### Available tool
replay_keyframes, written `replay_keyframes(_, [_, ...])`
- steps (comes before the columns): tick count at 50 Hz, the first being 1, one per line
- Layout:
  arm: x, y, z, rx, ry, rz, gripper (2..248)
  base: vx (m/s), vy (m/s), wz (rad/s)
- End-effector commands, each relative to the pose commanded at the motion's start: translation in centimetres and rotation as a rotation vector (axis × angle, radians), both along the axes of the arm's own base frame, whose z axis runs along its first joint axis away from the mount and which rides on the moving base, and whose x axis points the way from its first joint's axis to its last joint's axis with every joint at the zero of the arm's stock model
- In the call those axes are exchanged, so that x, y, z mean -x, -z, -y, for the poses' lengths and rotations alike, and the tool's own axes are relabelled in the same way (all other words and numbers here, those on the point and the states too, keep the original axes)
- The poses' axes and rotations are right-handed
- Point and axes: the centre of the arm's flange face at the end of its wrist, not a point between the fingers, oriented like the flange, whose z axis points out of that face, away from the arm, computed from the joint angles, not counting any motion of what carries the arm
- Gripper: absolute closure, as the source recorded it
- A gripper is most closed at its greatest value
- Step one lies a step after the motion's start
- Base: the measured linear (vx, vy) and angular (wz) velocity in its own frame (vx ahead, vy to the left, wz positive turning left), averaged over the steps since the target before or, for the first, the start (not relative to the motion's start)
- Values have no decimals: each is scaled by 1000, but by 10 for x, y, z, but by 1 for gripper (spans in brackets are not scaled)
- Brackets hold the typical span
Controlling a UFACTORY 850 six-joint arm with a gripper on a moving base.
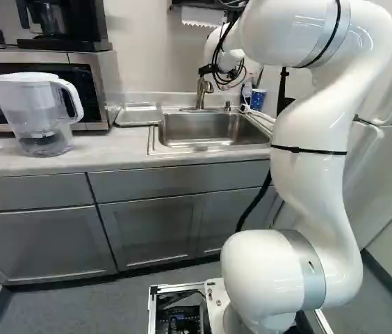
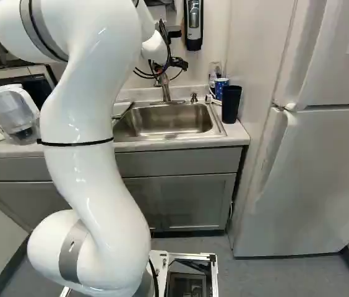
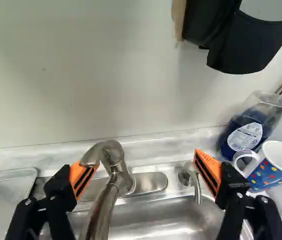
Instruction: Rinse the cup and place it in the tray
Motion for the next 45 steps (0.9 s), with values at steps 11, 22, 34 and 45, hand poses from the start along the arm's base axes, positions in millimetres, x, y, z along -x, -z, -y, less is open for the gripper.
replay_keyframes(11, [6,0,1,0,1,-7,3,0,0,0])
replay_keyframes(22, [3,-1,1,0,2,2,3,0,0,0])
replay_keyframes(34, [1,-3,1,2,2,32,3,0,0,0])
replay_keyframes(45, [0,-5,1,4,2,58,3,0,0,0])
